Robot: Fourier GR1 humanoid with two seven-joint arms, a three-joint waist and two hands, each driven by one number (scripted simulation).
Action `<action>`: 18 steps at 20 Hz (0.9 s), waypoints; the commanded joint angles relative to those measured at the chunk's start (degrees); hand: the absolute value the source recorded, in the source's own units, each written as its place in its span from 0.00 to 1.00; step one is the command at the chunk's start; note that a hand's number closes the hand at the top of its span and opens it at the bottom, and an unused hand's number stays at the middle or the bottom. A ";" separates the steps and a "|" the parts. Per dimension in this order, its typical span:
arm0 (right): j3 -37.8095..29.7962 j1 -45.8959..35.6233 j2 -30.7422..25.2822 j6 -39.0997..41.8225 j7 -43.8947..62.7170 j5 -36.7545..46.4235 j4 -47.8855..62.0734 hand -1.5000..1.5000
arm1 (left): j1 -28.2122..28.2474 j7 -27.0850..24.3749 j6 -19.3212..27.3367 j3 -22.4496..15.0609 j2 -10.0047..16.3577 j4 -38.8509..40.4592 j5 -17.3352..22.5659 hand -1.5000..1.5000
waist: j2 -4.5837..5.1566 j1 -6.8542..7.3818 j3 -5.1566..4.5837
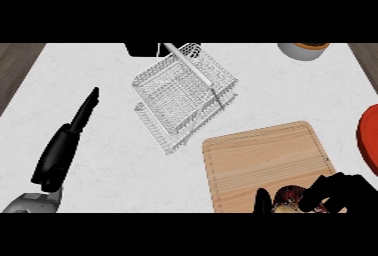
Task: Pick the cupcake from the cutting board and place it in the tiered basket
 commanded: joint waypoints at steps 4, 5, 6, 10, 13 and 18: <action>-8.85 -16.22 0.66 2.77 13.97 -9.62 9.49 1.00 | -2.08 0.04 -0.39 0.41 -0.35 1.41 -0.31 0.50 | 0.46 1.33 -0.08; -10.50 -18.54 0.66 3.12 14.21 -10.41 10.83 1.00 | -3.79 0.93 -1.84 1.45 0.69 0.90 0.92 0.50 | 0.36 1.19 -0.06; -10.88 -20.79 0.66 4.13 15.77 -11.71 10.46 1.00 | -0.01 -0.16 -0.85 -1.11 -0.71 0.08 -0.65 0.50 | 0.03 1.51 -0.07; -18.31 -29.60 0.67 0.02 15.07 -17.20 22.22 1.00 | -2.24 0.39 -1.80 -0.45 -0.45 0.17 0.02 0.50 | 0.41 2.39 -0.01; -23.23 -36.19 0.67 -1.90 15.96 -22.18 28.49 1.00 | -2.82 -0.05 -1.37 -0.53 -1.04 1.23 -0.47 0.50 | 0.42 2.64 0.00; -26.72 -46.12 0.67 -7.58 15.70 -26.78 44.44 1.00 | -3.95 -0.19 -1.26 -1.20 -2.03 2.40 -1.11 0.50 | 0.70 3.45 0.01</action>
